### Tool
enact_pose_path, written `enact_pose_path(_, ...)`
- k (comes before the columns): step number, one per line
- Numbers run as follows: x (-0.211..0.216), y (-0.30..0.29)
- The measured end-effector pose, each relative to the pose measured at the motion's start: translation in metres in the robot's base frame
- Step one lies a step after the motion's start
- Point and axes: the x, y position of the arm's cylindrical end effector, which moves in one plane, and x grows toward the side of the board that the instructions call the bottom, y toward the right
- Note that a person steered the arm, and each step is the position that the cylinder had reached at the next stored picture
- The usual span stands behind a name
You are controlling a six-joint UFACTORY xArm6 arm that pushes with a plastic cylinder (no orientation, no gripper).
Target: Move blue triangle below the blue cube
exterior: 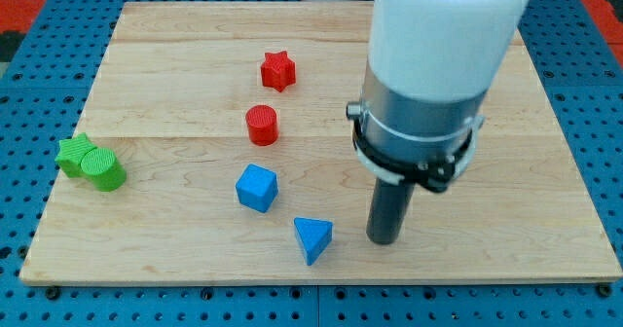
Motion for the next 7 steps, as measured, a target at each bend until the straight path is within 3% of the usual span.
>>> enact_pose_path(2, -0.032, 0.0)
enact_pose_path(4, -0.031, -0.009)
enact_pose_path(7, 0.017, -0.023)
